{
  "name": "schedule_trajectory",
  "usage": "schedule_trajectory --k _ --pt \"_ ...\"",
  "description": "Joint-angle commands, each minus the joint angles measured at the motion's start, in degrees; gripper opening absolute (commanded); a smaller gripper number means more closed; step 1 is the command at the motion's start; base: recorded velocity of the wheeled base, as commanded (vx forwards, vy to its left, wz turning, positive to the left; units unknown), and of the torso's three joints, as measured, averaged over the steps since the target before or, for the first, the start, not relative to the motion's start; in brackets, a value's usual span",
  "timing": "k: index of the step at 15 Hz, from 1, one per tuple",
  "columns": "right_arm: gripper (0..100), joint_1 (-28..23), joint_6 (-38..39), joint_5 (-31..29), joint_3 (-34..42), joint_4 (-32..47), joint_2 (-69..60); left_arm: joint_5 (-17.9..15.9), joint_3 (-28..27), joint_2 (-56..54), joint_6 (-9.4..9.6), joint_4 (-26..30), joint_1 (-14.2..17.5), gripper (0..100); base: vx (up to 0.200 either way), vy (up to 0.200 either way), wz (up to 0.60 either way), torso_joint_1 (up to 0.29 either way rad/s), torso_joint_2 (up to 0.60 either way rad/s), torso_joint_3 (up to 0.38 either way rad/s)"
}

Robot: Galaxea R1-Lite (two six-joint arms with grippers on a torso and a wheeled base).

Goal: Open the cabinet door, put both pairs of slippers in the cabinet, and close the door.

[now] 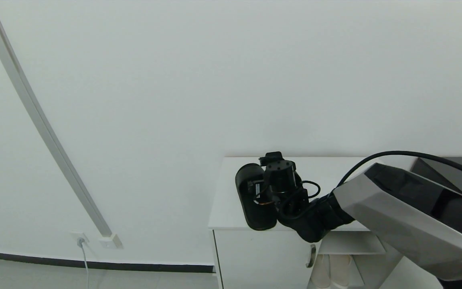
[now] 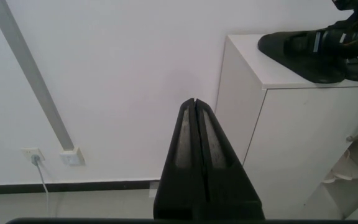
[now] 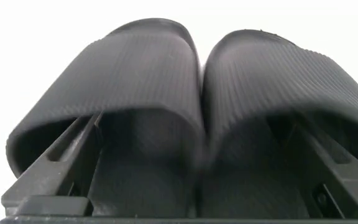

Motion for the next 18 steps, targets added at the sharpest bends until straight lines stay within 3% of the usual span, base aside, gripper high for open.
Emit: schedule_trajectory --k 1,3,4,11,18 --pt "100 -0.4 0.0 0.0 -1.4 0.4 1.7 0.0 0.0 0.1 0.04 0.0 0.0 0 0.0 0.0 0.0 0.0 0.0 0.0" --pt "100 -0.4 0.0 0.0 -1.6 0.5 1.6 0.0 0.0 0.1 0.04 0.0 0.0 0 0.0 0.0 0.0 0.0 0.0 0.0" --pt "0 -0.4 0.0 0.0 -1.7 0.5 1.7 0.0 0.0 0.1 0.04 -0.1 0.0 0 0.0 0.0 0.0 0.0 0.0 0.0" --pt "0 -0.5 0.1 0.0 -1.0 0.4 1.2 0.0 0.0 0.1 0.04 0.0 0.0 0 0.0 0.0 0.0 0.0 0.0 0.0" --pt "0 -0.2 -0.1 0.0 14.0 0.4 -14.7 0.0 -0.1 0.1 0.04 0.0 0.0 0 0.0 0.0 0.0 0.0 0.0 0.0"
